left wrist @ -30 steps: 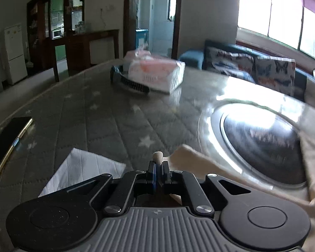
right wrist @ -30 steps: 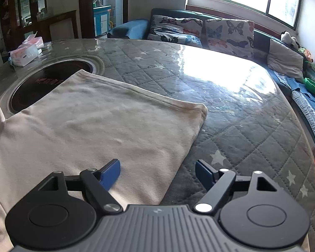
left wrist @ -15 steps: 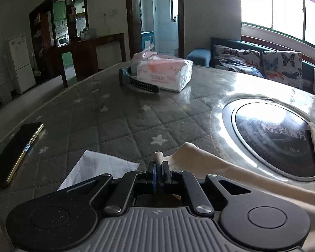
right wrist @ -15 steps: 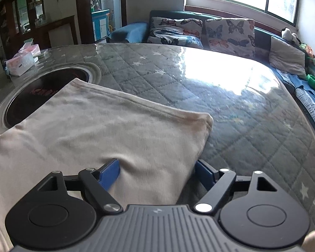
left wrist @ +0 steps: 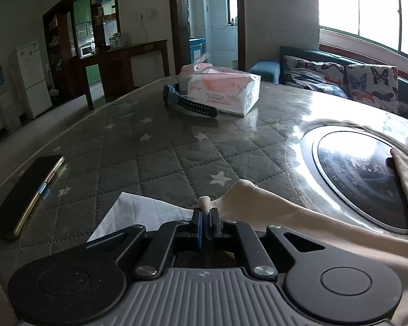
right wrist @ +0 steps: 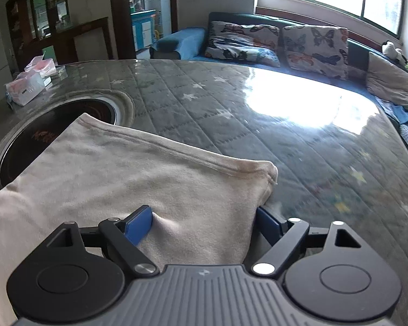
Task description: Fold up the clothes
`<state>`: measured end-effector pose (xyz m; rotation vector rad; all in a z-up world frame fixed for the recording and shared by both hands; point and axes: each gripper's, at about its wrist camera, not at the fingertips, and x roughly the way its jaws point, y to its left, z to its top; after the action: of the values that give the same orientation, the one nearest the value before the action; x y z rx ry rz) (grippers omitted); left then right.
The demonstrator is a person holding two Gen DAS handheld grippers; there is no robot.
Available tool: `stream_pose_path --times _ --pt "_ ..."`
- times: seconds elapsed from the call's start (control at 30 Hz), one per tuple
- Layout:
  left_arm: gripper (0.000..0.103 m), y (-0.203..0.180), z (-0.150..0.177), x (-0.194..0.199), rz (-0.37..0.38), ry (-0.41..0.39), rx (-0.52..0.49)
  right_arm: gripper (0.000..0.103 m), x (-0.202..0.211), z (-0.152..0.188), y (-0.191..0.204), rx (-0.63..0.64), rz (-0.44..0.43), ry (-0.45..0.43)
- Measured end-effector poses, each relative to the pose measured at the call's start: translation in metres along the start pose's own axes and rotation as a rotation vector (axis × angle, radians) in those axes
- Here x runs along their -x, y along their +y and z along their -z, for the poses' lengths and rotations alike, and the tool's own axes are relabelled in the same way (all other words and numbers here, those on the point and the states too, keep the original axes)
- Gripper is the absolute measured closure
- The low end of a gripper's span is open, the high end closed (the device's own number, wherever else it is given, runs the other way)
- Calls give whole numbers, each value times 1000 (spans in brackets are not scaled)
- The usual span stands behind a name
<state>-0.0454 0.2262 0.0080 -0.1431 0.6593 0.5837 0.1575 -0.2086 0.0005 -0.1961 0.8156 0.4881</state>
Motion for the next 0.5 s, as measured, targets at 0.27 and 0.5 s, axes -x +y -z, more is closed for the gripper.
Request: stream_pose_path --times 0.27,0.5 --pt "97 -2 -2 -3 -17 5 -13 14 -10 -16 5 43 -25 12" --pt "97 -3 -6 -5 -22 5 -11 15 37 11 31 193 -68 5"
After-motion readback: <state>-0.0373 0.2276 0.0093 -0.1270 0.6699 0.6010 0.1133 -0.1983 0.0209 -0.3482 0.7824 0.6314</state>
